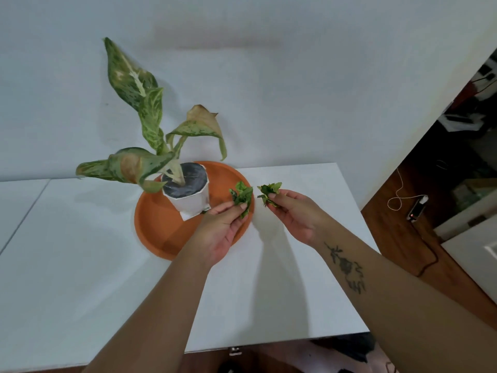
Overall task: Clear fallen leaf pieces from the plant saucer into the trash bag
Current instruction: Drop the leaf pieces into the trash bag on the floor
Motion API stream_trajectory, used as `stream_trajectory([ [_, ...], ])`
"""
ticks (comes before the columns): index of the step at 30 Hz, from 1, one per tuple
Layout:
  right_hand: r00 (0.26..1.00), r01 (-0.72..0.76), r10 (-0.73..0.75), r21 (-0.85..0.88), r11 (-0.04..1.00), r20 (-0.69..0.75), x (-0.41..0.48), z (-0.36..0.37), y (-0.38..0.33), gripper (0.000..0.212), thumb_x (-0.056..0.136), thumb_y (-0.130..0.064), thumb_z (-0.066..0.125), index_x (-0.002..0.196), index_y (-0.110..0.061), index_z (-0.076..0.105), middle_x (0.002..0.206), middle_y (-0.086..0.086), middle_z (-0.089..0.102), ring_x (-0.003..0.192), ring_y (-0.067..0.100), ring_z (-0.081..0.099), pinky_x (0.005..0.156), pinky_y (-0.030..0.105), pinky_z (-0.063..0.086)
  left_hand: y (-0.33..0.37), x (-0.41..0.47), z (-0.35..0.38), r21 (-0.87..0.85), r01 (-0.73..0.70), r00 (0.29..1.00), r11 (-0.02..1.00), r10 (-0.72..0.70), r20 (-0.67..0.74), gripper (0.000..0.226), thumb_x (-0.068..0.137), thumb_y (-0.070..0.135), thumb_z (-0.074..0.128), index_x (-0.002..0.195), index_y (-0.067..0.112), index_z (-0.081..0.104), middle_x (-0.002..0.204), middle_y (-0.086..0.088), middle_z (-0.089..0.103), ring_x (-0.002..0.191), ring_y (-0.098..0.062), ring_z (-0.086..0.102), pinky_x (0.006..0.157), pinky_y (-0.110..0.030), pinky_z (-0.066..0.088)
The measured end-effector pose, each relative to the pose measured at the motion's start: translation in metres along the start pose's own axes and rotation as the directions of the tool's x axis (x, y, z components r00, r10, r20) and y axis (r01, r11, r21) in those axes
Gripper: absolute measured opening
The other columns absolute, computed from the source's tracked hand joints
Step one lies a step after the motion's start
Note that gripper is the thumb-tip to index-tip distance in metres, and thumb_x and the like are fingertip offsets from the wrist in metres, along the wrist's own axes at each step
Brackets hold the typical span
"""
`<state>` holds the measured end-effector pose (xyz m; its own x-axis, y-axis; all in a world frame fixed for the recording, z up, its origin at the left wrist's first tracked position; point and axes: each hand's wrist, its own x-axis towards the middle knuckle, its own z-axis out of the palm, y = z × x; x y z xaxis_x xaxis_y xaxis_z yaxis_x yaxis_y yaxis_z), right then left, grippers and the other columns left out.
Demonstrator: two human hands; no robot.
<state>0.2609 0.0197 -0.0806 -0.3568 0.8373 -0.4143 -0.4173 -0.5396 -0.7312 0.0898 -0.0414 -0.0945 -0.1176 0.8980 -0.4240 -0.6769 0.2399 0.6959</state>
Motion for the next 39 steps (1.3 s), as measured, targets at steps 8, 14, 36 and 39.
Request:
stream_trajectory([
  [8, 0.998, -0.024, 0.026, -0.046, 0.999, 0.056, -0.019, -0.108, -0.065, 0.011, 0.085, 0.001, 0.067, 0.096, -0.001, 0.071, 0.095, 0.007, 0.077, 0.088, 0.012, 0.073, 0.073, 0.017, 0.056, -0.076, -0.008, 0.094, 0.017, -0.068, 0.996, 0.998, 0.069, -0.064, 0.013, 0.086, -0.004, 0.067, 0.085, 0.005, 0.077, 0.089, -0.004, 0.078, 0.079, -0.007, 0.073, 0.067, -0.015, 0.056],
  [14, 0.999, -0.016, 0.019, -0.061, 0.998, 0.041, -0.04, -0.192, -0.115, 0.01, 0.086, 0.005, 0.064, 0.093, 0.001, 0.069, 0.084, 0.008, 0.077, 0.081, 0.013, 0.074, 0.071, 0.019, 0.057, -0.15, -0.009, 0.168, -0.023, -0.063, 0.996, 0.998, 0.061, -0.063, 0.021, 0.089, 0.0, 0.065, 0.108, 0.0, 0.071, 0.106, -0.005, 0.076, 0.091, -0.008, 0.072, 0.077, -0.016, 0.056],
  [36, 0.943, -0.101, 0.107, 0.036, 0.994, -0.315, -0.061, -0.396, -0.083, 0.01, 0.089, 0.009, 0.056, 0.088, 0.001, 0.061, 0.087, 0.011, 0.063, 0.08, 0.014, 0.062, 0.073, 0.019, 0.054, -0.393, 0.033, 0.243, -0.081, 0.108, 0.941, 0.991, -0.128, -0.314, 0.021, 0.082, -0.007, 0.07, 0.102, -0.003, 0.065, 0.082, -0.009, 0.078, 0.078, -0.014, 0.075, 0.074, -0.023, 0.06],
  [39, 0.929, -0.142, 0.145, 0.035, 0.989, -0.342, -0.053, -0.419, -0.055, 0.009, 0.089, 0.008, 0.056, 0.089, 0.001, 0.061, 0.086, 0.011, 0.064, 0.08, 0.014, 0.062, 0.067, 0.015, 0.056, -0.421, 0.038, 0.223, -0.075, 0.17, 0.908, 0.983, -0.186, -0.375, 0.02, 0.082, -0.006, 0.071, 0.097, 0.005, 0.062, 0.085, -0.011, 0.078, 0.082, -0.016, 0.075, 0.078, -0.024, 0.06],
])
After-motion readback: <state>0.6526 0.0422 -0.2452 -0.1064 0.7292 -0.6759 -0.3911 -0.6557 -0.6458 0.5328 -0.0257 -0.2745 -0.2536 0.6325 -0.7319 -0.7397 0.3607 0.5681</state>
